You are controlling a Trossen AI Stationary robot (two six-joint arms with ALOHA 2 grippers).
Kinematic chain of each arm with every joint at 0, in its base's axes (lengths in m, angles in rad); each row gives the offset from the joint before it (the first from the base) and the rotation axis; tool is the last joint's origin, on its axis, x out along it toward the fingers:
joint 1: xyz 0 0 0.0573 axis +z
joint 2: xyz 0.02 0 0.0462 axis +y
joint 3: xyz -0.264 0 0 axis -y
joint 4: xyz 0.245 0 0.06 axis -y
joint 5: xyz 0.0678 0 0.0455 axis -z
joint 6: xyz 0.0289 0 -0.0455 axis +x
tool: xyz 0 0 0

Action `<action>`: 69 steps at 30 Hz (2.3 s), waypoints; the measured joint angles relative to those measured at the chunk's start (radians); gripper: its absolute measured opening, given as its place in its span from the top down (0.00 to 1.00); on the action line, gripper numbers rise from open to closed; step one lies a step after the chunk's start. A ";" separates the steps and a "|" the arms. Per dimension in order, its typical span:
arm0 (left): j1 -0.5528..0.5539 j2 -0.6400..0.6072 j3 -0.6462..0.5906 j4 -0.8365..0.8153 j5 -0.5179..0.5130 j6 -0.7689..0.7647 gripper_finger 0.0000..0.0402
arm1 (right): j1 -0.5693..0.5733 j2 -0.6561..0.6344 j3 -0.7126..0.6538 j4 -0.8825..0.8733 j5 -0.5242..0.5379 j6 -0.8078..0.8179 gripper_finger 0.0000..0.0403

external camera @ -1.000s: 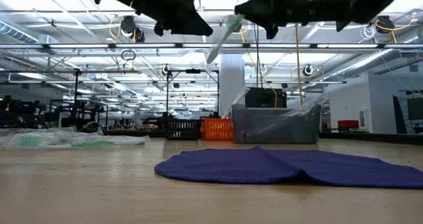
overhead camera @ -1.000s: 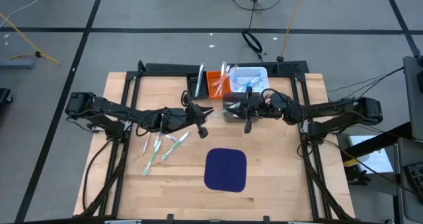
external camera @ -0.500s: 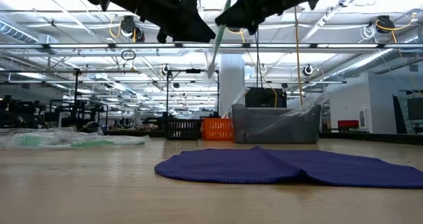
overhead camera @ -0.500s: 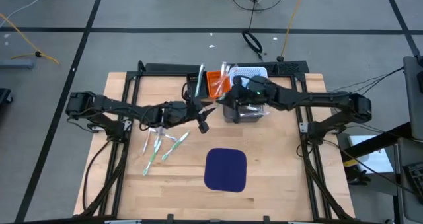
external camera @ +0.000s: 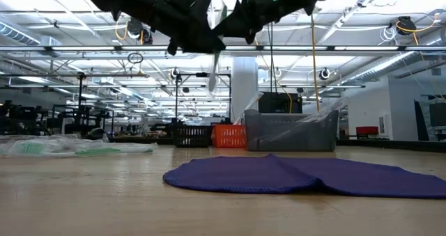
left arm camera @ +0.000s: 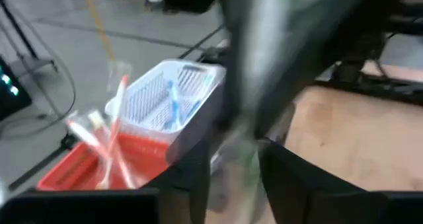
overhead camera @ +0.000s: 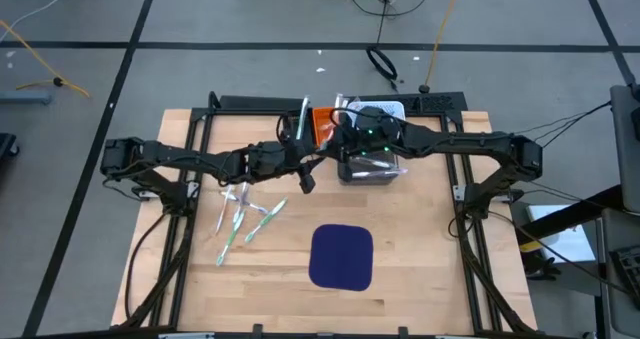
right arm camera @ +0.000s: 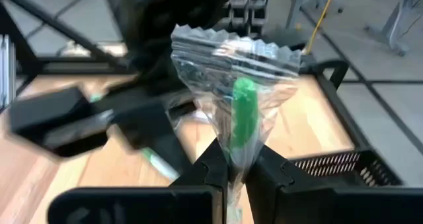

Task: Pick & Place Toothbrushes
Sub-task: Put the green toothbrush into the black basket

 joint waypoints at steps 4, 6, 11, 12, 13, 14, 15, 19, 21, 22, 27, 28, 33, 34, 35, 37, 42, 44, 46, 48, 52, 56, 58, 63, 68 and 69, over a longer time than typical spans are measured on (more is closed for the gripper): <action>0.028 0.000 0.000 -0.025 0.037 -0.009 0.90 | -0.007 0.002 0.000 -0.003 0.003 -0.005 0.95; 0.041 0.000 0.000 -0.022 0.079 -0.007 0.96 | -0.008 0.002 0.000 -0.008 0.007 -0.019 0.95; 0.057 0.000 0.000 -0.038 0.035 -0.019 0.99 | -0.024 0.001 0.000 -0.030 0.010 -0.015 0.81; 0.064 0.000 0.000 -0.040 0.030 -0.019 0.99 | -0.031 -0.007 0.000 -0.044 0.011 -0.015 0.76; 0.072 0.000 0.000 -0.040 0.026 -0.022 0.99 | -0.037 -0.016 0.000 -0.066 0.011 -0.015 0.72; 0.080 0.000 0.000 -0.041 0.017 -0.024 0.99 | -0.043 -0.025 -0.001 -0.083 0.007 -0.015 0.67; 0.090 0.000 0.000 -0.041 0.012 -0.026 0.99 | -0.049 -0.031 -0.001 -0.088 0.006 -0.015 0.63; 0.148 0.000 0.000 -0.055 0.008 -0.066 0.99 | -0.068 -0.049 -0.002 -0.210 0.004 -0.010 0.49; 0.186 0.000 0.000 -0.070 0.008 -0.091 0.99 | -0.069 -0.049 -0.002 -0.254 0.004 -0.012 0.44; 0.206 0.000 0.000 -0.082 0.008 -0.105 0.99 | -0.069 -0.052 -0.008 -0.273 0.004 -0.012 0.43; 0.300 0.000 0.000 -0.132 0.012 -0.173 1.00 | -0.045 -0.063 -0.076 -0.268 0.003 -0.012 0.39; 0.316 0.000 0.000 -0.146 0.014 -0.182 1.00 | -0.040 -0.063 -0.089 -0.269 0.004 -0.012 0.39; 0.394 0.000 0.000 -0.178 0.026 -0.222 1.00 | -0.016 -0.069 -0.140 -0.224 0.004 -0.004 0.40; 0.407 0.000 0.000 -0.182 0.033 -0.232 1.00 | -0.011 -0.069 -0.154 -0.201 0.004 -0.001 0.41; 0.419 0.000 0.000 -0.182 0.050 -0.243 1.00 | -0.006 -0.069 -0.166 -0.183 0.005 0.003 0.41; 0.441 0.000 0.000 -0.180 0.077 -0.275 1.00 | -0.001 -0.072 -0.179 -0.159 0.004 0.011 0.42; 0.457 0.010 0.000 -0.212 0.079 -0.322 1.00 | 0.005 -0.074 -0.194 -0.147 0.004 0.012 0.44; 0.456 0.036 0.000 -0.213 0.084 -0.328 1.00 | 0.006 -0.074 -0.196 -0.146 0.005 0.014 0.44; 0.457 0.070 0.000 -0.197 0.094 -0.335 1.00 | 0.006 -0.074 -0.196 -0.138 0.005 0.014 0.44; 0.457 0.113 0.001 -0.159 0.106 -0.349 1.00 | 0.007 -0.074 -0.197 -0.138 0.005 0.014 0.44; 0.469 0.177 0.000 -0.115 0.110 -0.392 0.99 | 0.011 -0.074 -0.197 -0.138 0.004 0.014 0.45; 0.492 0.205 0.000 -0.115 0.145 -0.419 0.98 | 0.011 -0.074 -0.197 -0.139 0.005 0.014 0.45; 0.497 0.209 0.000 -0.115 0.160 -0.430 0.96 | 0.011 -0.074 -0.197 -0.139 0.005 0.011 0.45; 0.501 0.209 0.000 -0.119 0.183 -0.408 0.86 | 0.011 -0.074 -0.197 -0.139 0.005 0.007 0.45; 0.502 0.209 0.000 -0.118 0.183 -0.411 0.70 | 0.011 -0.074 -0.197 -0.139 0.005 0.007 0.46; 0.501 0.209 0.000 -0.117 0.183 -0.411 0.67 | 0.011 -0.074 -0.197 -0.139 0.005 0.007 0.46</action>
